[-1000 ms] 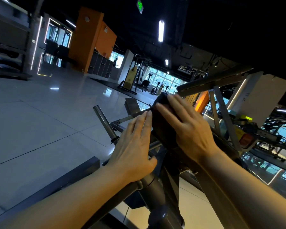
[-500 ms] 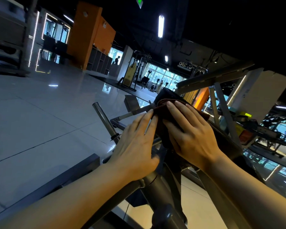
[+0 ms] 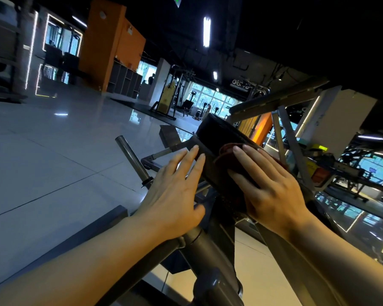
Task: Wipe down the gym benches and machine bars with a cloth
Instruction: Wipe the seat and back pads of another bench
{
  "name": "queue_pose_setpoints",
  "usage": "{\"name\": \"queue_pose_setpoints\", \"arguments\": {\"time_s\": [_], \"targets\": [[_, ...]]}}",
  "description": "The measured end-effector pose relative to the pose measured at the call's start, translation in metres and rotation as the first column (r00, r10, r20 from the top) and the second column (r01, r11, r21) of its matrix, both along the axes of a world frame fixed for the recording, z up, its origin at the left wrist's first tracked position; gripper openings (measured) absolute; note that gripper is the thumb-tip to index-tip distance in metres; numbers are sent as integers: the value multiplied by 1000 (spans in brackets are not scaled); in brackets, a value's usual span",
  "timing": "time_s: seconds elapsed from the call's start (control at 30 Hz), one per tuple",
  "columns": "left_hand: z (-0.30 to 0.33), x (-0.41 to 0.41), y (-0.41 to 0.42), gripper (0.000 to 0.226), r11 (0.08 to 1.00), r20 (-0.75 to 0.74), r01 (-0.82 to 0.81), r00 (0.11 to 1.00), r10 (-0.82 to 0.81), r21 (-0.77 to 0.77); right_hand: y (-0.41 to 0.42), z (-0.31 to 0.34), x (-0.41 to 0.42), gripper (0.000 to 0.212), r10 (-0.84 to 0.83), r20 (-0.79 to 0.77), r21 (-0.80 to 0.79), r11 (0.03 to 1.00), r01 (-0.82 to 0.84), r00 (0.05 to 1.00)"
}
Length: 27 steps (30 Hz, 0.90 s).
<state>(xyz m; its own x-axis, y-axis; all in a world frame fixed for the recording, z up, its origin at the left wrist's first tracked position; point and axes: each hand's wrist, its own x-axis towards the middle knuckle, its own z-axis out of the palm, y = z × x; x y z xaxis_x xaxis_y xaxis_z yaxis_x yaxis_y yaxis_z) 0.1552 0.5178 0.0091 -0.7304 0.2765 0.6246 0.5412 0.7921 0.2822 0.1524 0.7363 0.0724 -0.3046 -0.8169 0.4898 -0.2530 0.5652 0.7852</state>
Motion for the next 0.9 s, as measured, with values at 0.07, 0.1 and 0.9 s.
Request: {"name": "queue_pose_setpoints", "arguments": {"time_s": [0.07,0.1,0.9], "targets": [[1,1,1,91,1000,9,-3,1000,3,-12,1,-3,1,37,-4,-18,-25,1000,3,1000],[1,0,1,92,1000,13,-3,1000,3,-16,-3,-2,-1,36,1,-29,-45,999,-2,1000],[0,-4,6,92,992,-36,-95,995,92,-88,-73,14,-20,45,-11,22,-121,993,14,1000]]}}
